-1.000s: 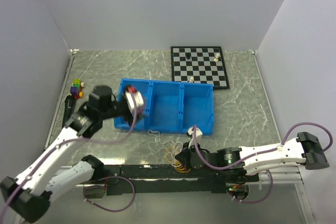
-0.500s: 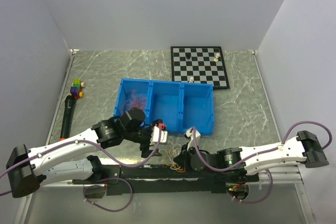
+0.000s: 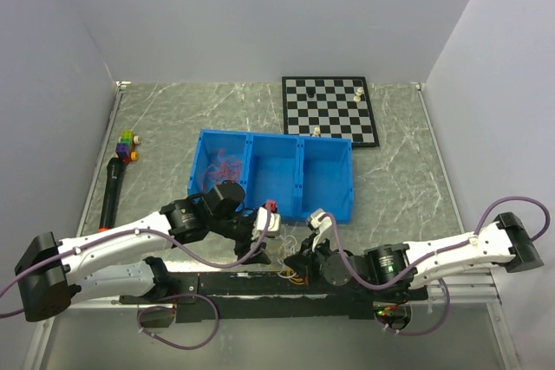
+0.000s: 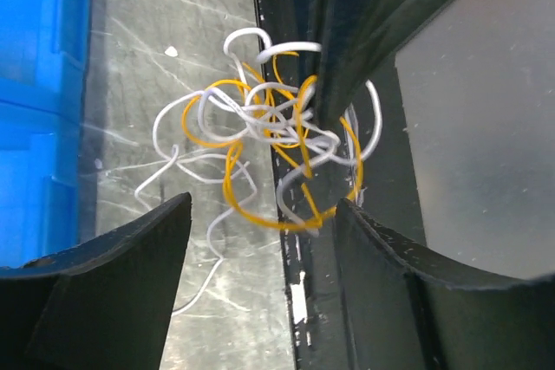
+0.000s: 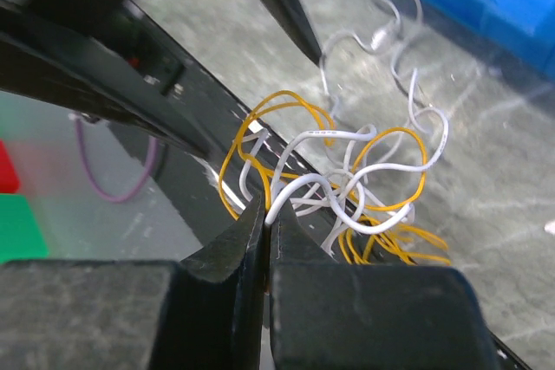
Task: Untangle the cables
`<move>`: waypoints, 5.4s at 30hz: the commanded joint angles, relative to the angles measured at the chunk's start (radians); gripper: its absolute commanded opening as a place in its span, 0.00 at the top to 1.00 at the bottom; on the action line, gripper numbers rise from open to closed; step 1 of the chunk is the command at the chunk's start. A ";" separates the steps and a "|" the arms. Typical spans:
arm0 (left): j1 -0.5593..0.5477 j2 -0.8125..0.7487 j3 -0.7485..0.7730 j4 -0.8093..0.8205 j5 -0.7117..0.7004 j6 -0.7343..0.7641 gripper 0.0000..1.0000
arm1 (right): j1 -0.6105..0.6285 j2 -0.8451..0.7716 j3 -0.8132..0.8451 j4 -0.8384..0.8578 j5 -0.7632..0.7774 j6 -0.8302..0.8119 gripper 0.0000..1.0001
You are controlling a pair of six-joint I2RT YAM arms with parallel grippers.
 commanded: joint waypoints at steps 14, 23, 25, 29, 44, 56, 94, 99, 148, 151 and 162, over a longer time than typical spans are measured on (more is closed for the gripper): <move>0.066 -0.034 -0.001 0.060 0.076 -0.083 0.97 | 0.059 0.046 0.113 -0.017 0.125 -0.051 1.00; 0.097 -0.083 0.077 -0.058 0.046 0.007 0.99 | 0.059 0.038 0.068 -0.088 0.145 0.047 1.00; 0.106 -0.095 0.108 -0.076 0.041 0.012 0.99 | 0.059 0.036 0.054 -0.094 0.146 0.068 0.97; 0.140 -0.103 0.209 -0.128 0.009 0.039 0.99 | 0.055 0.032 0.025 -0.068 0.140 0.075 0.51; 0.229 -0.140 0.511 -0.245 -0.053 0.073 0.99 | 0.053 0.056 0.005 -0.372 0.108 0.384 0.23; 0.260 -0.149 0.728 -0.427 -0.034 0.116 0.99 | 0.035 0.148 -0.119 -0.222 0.111 0.469 0.43; 0.280 -0.285 0.584 -0.458 0.099 0.122 0.99 | -0.382 0.053 0.611 -0.196 0.145 -0.425 1.00; 0.281 -0.291 0.590 -0.460 0.099 0.127 0.99 | -0.577 0.174 0.611 -0.081 -0.045 -0.458 1.00; 0.283 -0.183 0.829 -0.404 0.030 0.141 0.99 | -0.160 0.547 0.185 0.460 -0.161 -0.330 0.13; 0.283 -0.179 0.841 -0.400 0.033 0.132 0.99 | -0.166 0.549 0.150 0.518 -0.154 -0.307 0.26; 0.281 -0.123 1.064 -0.379 -0.057 0.130 0.99 | -0.165 0.443 -0.050 0.484 -0.141 -0.126 1.00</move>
